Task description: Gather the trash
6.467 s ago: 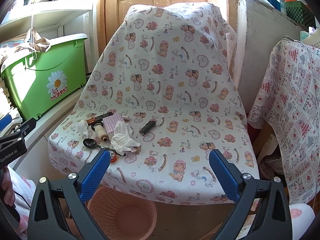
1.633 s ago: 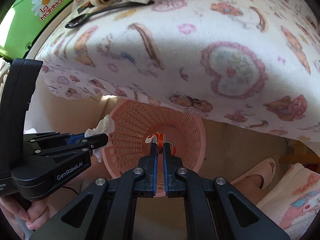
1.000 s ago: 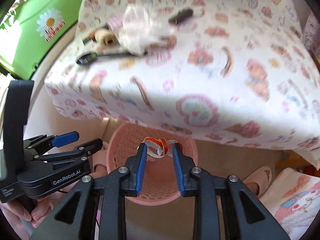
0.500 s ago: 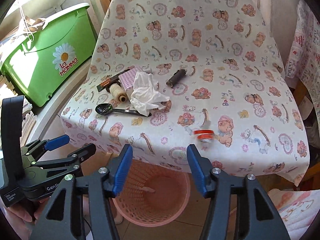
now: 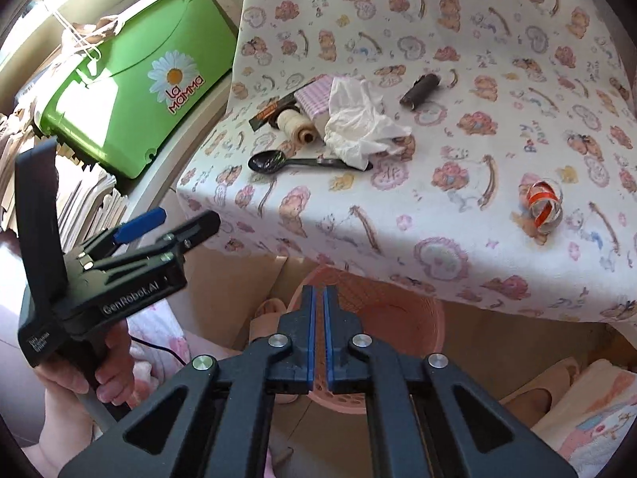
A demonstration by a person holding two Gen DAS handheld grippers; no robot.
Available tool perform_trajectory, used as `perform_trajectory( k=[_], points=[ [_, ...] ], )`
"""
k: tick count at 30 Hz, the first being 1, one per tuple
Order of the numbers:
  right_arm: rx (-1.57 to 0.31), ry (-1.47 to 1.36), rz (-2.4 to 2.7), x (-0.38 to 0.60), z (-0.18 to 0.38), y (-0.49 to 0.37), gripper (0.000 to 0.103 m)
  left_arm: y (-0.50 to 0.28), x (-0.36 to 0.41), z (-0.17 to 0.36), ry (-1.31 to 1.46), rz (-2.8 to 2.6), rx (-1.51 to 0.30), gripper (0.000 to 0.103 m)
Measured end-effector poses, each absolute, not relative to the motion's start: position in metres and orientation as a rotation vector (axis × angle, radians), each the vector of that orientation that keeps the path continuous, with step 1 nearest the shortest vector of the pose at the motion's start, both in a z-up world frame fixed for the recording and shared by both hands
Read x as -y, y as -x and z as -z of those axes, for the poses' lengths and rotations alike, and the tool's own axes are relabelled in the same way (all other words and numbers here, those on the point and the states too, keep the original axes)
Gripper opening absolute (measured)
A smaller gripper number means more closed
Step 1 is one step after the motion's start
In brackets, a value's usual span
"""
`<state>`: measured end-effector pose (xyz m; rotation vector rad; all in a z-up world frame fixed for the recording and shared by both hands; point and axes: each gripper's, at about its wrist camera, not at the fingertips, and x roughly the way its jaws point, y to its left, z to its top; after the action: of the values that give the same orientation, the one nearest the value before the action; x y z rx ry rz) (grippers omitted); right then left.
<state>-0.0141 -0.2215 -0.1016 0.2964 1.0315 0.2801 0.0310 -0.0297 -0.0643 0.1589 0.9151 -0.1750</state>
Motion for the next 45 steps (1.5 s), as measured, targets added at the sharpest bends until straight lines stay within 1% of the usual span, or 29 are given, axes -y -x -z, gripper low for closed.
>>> perform_trajectory(
  k=[7, 11, 13, 14, 16, 17, 18, 20, 23, 26, 27, 28, 30, 31, 32, 33, 34, 35, 41, 43, 45],
  points=[
    [-1.166, -0.226, -0.288, 0.201, 0.138, 0.009, 0.003, -0.034, 0.027, 0.066, -0.145, 0.18, -0.935, 0.083],
    [-1.092, 0.04, -0.119, 0.17, 0.142, 0.023, 0.003, -0.035, 0.026, 0.065, -0.129, 0.187, -0.939, 0.083],
    [-1.005, 0.065, -0.061, 0.166, 0.132, 0.03, 0.003, -0.036, 0.024, 0.065, -0.122, 0.179, -0.938, 0.083],
    [-0.964, 0.045, -0.053, 0.17, 0.123, 0.033, 0.006, -0.036, 0.023, 0.064, -0.116, 0.177, -0.939, 0.083],
    [-0.867, -0.01, -0.002, 0.187, 0.103, 0.037, 0.031, -0.037, 0.021, 0.065, -0.1, 0.178, -0.946, 0.083],
    [-0.816, -0.031, 0.03, 0.197, 0.094, 0.039, 0.052, -0.037, 0.02, 0.065, -0.093, 0.178, -0.95, 0.083],
    [-0.772, -0.048, 0.062, 0.207, 0.086, 0.04, 0.056, -0.038, 0.02, 0.065, -0.087, 0.181, -0.954, 0.083],
    [-0.739, -0.085, 0.096, 0.229, 0.073, 0.036, 0.056, -0.039, 0.021, 0.066, -0.083, 0.184, -0.959, 0.083],
    [-0.741, -0.147, 0.176, 0.262, 0.065, 0.029, 0.056, -0.038, 0.025, 0.067, -0.106, 0.183, -0.955, 0.083],
    [-0.783, -0.208, 0.205, 0.285, 0.069, 0.021, 0.055, -0.036, 0.03, 0.068, -0.137, 0.179, -0.948, 0.083],
    [-0.796, -0.218, 0.207, 0.289, 0.072, 0.019, 0.05, -0.036, 0.031, 0.068, -0.142, 0.182, -0.949, 0.083],
    [-0.807, -0.222, 0.205, 0.292, 0.074, 0.018, 0.047, -0.035, 0.032, 0.068, -0.142, 0.187, -0.951, 0.083],
    [-0.827, -0.221, 0.202, 0.295, 0.078, 0.014, 0.037, -0.036, 0.032, 0.07, -0.133, 0.194, -0.961, 0.083],
    [-0.833, -0.222, 0.198, 0.296, 0.08, 0.013, 0.035, -0.036, 0.031, 0.07, -0.128, 0.196, -0.968, 0.083],
    [-0.842, -0.222, 0.195, 0.296, 0.083, 0.011, 0.027, -0.036, 0.031, 0.071, -0.125, 0.197, -0.972, 0.083],
    [-0.85, -0.221, 0.186, 0.296, 0.086, 0.008, 0.017, -0.036, 0.031, 0.071, -0.124, 0.195, -0.973, 0.083],
    [-0.854, -0.222, 0.175, 0.295, 0.087, 0.007, 0.013, -0.037, 0.031, 0.071, -0.125, 0.192, -0.973, 0.083],
    [-0.844, -0.225, 0.168, 0.295, 0.087, 0.008, 0.011, -0.036, 0.03, 0.071, -0.127, 0.189, -0.97, 0.083],
    [-0.79, -0.258, -0.005, 0.274, 0.072, 0.02, 0.009, -0.037, 0.024, 0.065, -0.104, 0.178, -0.955, 0.083],
    [-0.819, -0.256, -0.09, 0.26, 0.074, 0.022, 0.009, -0.037, 0.022, 0.065, -0.098, 0.174, -0.955, 0.083],
    [-0.888, -0.25, -0.184, 0.242, 0.083, 0.021, 0.009, -0.037, 0.021, 0.065, -0.096, 0.17, -0.957, 0.083]
  ],
)
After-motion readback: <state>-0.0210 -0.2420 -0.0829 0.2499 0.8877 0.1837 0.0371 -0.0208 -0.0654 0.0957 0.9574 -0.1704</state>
